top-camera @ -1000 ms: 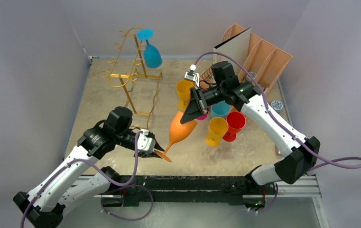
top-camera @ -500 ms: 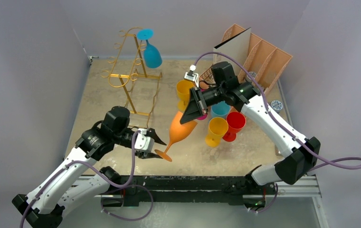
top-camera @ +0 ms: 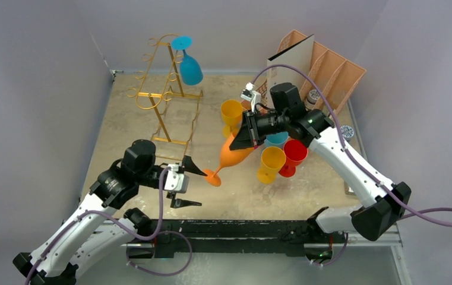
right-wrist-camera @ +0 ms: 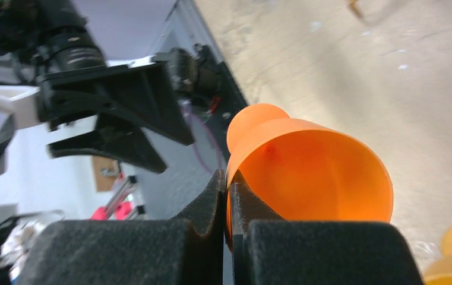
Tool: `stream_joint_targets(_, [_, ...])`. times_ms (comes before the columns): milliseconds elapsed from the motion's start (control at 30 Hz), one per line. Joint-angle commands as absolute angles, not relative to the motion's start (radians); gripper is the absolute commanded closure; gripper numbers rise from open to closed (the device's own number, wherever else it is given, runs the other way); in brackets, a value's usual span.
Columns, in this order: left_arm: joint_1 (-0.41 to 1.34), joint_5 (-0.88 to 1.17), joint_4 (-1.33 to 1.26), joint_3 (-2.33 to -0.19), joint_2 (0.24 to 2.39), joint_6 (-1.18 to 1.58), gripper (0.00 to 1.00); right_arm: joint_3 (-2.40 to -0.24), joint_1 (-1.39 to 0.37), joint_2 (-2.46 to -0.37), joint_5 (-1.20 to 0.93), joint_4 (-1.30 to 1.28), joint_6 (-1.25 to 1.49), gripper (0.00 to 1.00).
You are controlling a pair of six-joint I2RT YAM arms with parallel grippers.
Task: Take the wine glass off the wine glass rack
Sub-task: Place the wine glass at the center of the board.
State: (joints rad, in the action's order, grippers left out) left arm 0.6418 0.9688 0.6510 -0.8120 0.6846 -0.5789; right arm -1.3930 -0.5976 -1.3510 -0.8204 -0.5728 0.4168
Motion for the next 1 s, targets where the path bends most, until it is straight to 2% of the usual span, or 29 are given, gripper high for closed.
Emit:
stream_joint_targets(0, [0.635,0.958,0.530,-0.774,0.642,-0.470,0.18,-1.372,-0.610,-1.307,-0.568,-0.575,0.337,1.00])
stream_joint_targets(167, [0.635,0.787,0.379,-0.748,0.648,-0.252,0.15,-1.440,-0.758,-1.360,-0.244,-0.732,0.131,1.00])
stream_joint_targets(267, [0.636,0.735,0.360,-0.773,0.693,-0.184,0.14,-1.426,-0.838,-1.382,-0.058,-0.720,0.063,1.00])
stream_joint_targets(400, [0.635,0.636,0.350,-0.807,0.737,-0.060,0.13,-1.374,-0.856,-1.390,0.107,-0.666,0.054,1.00])
stream_joint_targets(733, [0.636,0.430,0.336,-0.845,0.729,0.135,0.11,-1.264,-0.874,-1.399,0.142,-0.506,0.080,1.00])
stream_joint_targets(967, [0.636,0.420,0.324,-0.854,0.681,0.118,0.10,-1.219,-0.874,-1.428,0.080,-0.467,0.135,1.00])
